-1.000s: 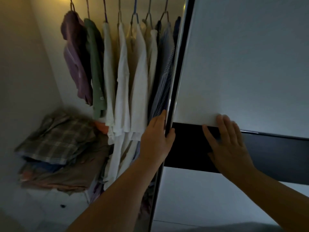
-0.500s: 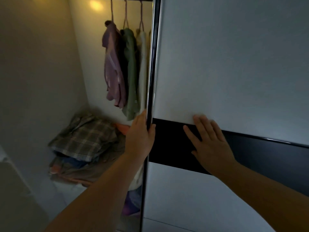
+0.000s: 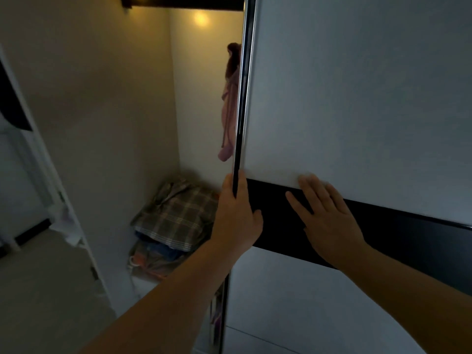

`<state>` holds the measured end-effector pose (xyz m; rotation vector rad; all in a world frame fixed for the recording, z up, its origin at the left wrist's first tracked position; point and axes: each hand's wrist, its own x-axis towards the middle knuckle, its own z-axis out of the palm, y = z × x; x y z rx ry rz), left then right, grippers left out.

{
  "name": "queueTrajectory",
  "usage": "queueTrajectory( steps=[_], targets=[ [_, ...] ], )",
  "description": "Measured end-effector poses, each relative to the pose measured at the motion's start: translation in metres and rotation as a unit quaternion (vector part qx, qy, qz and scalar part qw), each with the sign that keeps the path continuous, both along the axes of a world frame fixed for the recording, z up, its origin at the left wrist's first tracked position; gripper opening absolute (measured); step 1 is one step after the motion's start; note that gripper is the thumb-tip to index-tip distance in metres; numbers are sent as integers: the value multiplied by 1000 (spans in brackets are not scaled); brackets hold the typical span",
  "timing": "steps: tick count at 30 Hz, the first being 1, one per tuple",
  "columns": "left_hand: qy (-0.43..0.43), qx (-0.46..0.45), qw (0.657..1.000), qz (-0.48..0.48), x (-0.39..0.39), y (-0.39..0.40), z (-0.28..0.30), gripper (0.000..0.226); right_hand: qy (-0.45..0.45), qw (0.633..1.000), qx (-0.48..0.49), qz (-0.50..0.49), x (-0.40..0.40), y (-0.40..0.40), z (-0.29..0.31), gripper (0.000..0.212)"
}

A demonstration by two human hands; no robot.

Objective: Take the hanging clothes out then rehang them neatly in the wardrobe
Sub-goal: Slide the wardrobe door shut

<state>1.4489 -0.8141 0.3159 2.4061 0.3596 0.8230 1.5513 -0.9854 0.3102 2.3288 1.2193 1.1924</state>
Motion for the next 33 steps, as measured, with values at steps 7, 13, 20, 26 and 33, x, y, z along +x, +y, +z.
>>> queueTrajectory(
  steps=[7,13,20,26,33],
  targets=[
    [27,33,999,24,-12,65,1,85,-33,997,-64,35,-4,50,18,88],
    [30,33,998,46,-21,108,3,87,-45,993,-85,70,-7,94,21,74],
    [37,1,995,90,-27,150,5,89,-22,991,-60,117,-12,145,21,65],
    [13,-23,990,140,-33,181,8,91,1,985,-43,167,-16,191,18,60],
    [15,-85,978,190,-33,207,8,101,16,978,-47,203,-22,234,17,65]
  ],
)
